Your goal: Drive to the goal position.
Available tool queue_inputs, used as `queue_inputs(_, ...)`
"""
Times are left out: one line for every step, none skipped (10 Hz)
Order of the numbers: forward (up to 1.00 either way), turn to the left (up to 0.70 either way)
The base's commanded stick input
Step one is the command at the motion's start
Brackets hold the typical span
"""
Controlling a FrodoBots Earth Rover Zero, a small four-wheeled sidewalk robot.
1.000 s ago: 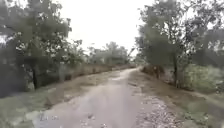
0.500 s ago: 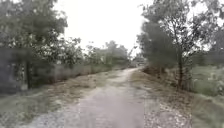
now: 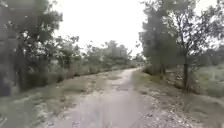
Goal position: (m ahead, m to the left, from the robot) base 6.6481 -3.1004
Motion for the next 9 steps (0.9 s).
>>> queue_inputs(0.70, 0.00)
queue_inputs(0.70, 0.00)
queue_inputs(0.70, 0.00)
queue_inputs(0.70, 0.00)
queue_inputs(0.70, 0.00)
queue_inputs(0.70, 0.00)
queue_inputs(0.70, 0.00)
queue_inputs(0.70, 0.00)
queue_inputs(0.70, 0.00)
